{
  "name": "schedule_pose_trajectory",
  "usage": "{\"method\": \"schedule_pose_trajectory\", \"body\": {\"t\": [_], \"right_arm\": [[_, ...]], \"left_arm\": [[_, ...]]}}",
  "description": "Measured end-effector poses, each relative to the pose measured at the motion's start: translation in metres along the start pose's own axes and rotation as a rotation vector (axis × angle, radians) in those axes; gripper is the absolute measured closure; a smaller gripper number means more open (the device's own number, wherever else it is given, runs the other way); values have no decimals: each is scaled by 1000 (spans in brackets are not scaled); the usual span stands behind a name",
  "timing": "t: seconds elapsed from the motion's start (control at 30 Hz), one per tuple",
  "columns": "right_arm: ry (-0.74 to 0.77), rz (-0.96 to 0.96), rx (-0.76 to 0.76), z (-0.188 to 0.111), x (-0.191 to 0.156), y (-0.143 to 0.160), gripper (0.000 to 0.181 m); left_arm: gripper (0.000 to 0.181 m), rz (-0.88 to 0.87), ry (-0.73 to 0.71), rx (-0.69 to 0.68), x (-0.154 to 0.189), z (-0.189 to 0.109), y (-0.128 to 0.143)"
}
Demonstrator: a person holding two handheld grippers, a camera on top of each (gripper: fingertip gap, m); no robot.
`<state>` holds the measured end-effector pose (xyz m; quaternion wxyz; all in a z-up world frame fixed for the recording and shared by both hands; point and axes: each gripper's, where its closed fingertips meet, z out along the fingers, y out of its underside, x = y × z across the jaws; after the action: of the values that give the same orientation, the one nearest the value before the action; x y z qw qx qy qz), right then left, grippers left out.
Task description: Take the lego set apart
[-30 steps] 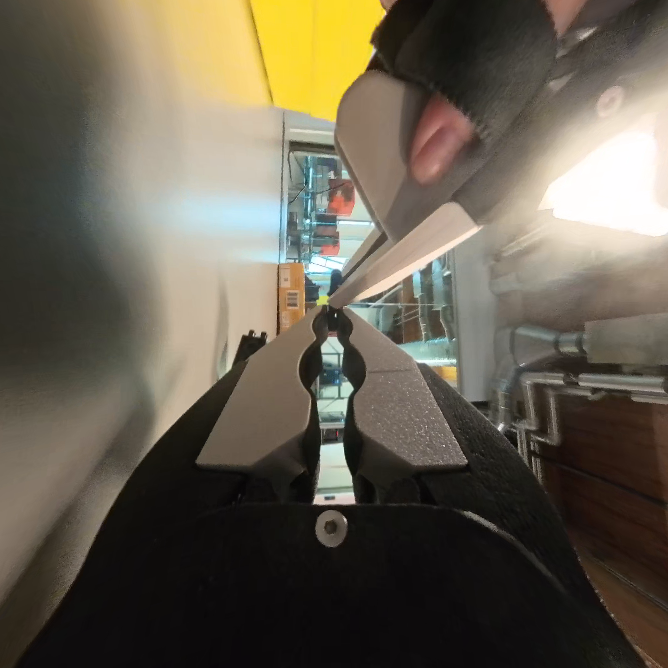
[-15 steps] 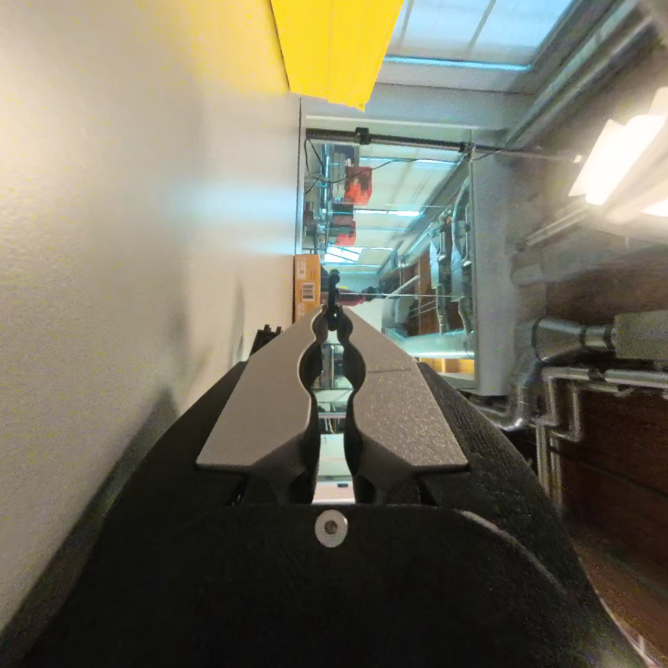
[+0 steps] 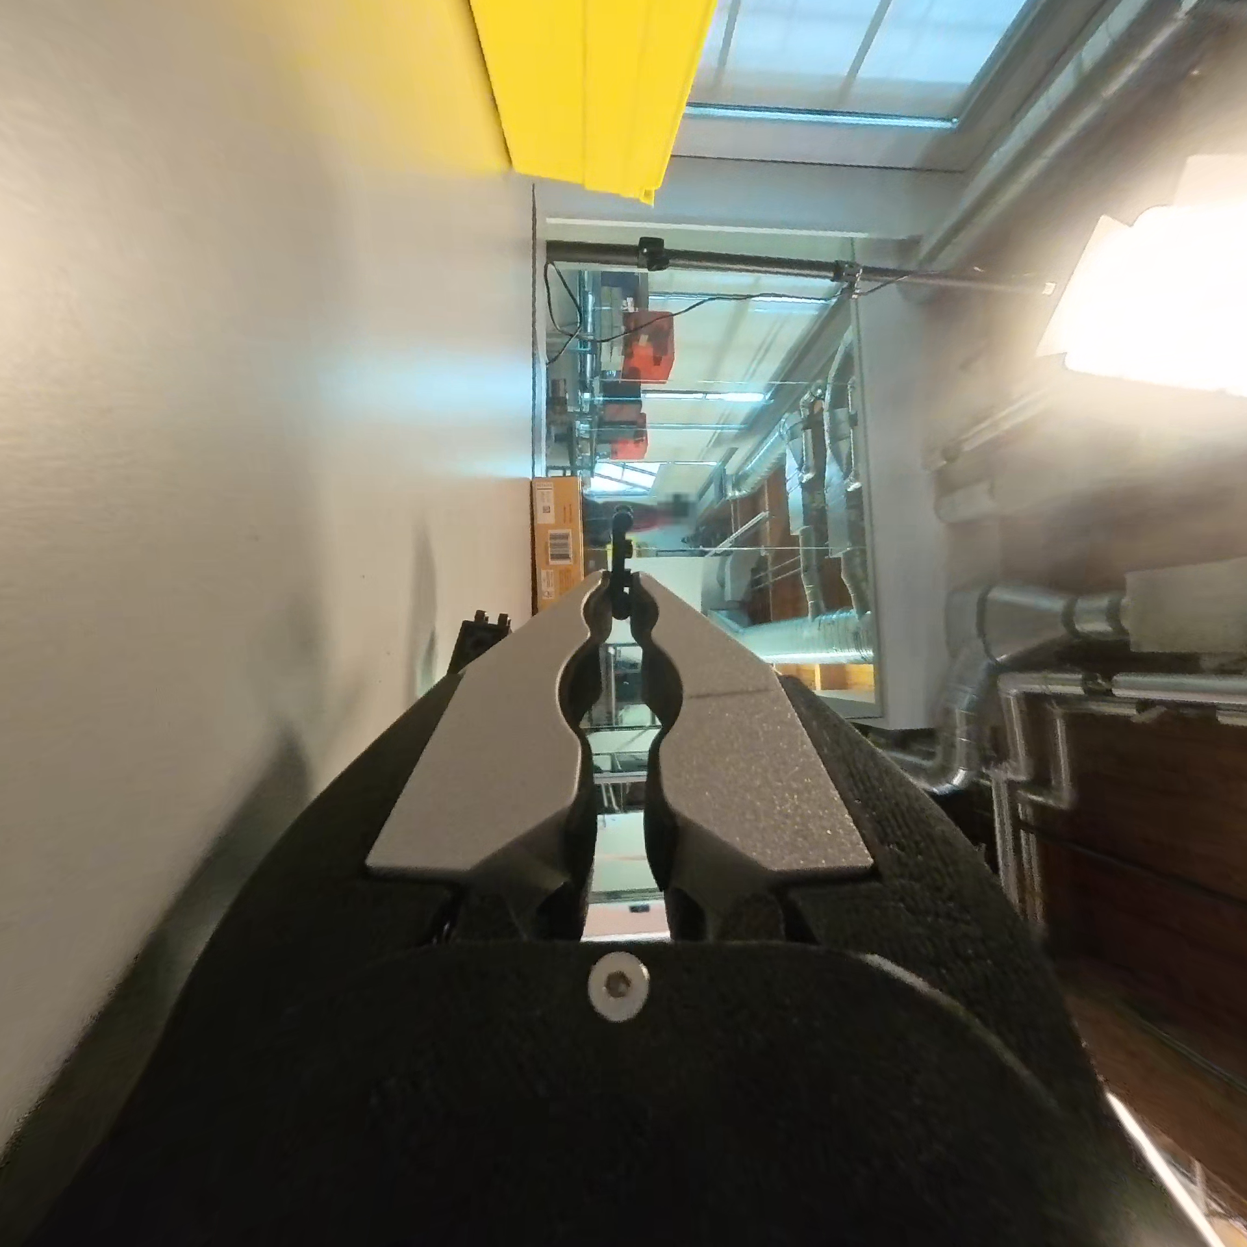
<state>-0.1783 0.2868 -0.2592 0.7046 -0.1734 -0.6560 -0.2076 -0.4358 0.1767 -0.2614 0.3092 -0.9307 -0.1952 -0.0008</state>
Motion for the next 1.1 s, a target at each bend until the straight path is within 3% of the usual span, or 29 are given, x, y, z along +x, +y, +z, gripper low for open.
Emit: {"method": "schedule_pose_trajectory", "body": {"t": [0.17,0.27,0.37,0.47,0.57,0.67,0.8,0.9,1.03,1.1], "right_arm": [[8,24,9,-1,2,0,179],[59,35,37,-4,12,-4,179],[126,51,68,-9,25,-8,179],[157,87,86,-13,33,-8,179],[167,108,97,-15,36,-8,179],[169,97,115,-17,36,-11,179],[168,83,134,-19,35,-15,179],[168,85,135,-19,36,-15,179],[172,101,150,-20,37,-17,175],[176,150,125,-19,41,-7,166]], "left_arm": [[112,-117,33,-28,-15,5,7],[117,-55,81,100,5,-9,-11],[125,145,272,345,88,-44,-29],[137,438,477,462,191,-65,-3],[143,750,528,474,256,-48,39],[147,834,482,517,284,-26,52],[152,684,522,522,294,-15,43],[174,680,537,509,295,-11,41],[175,746,489,517,292,-14,41],[174,704,393,576,271,-24,25]]}}
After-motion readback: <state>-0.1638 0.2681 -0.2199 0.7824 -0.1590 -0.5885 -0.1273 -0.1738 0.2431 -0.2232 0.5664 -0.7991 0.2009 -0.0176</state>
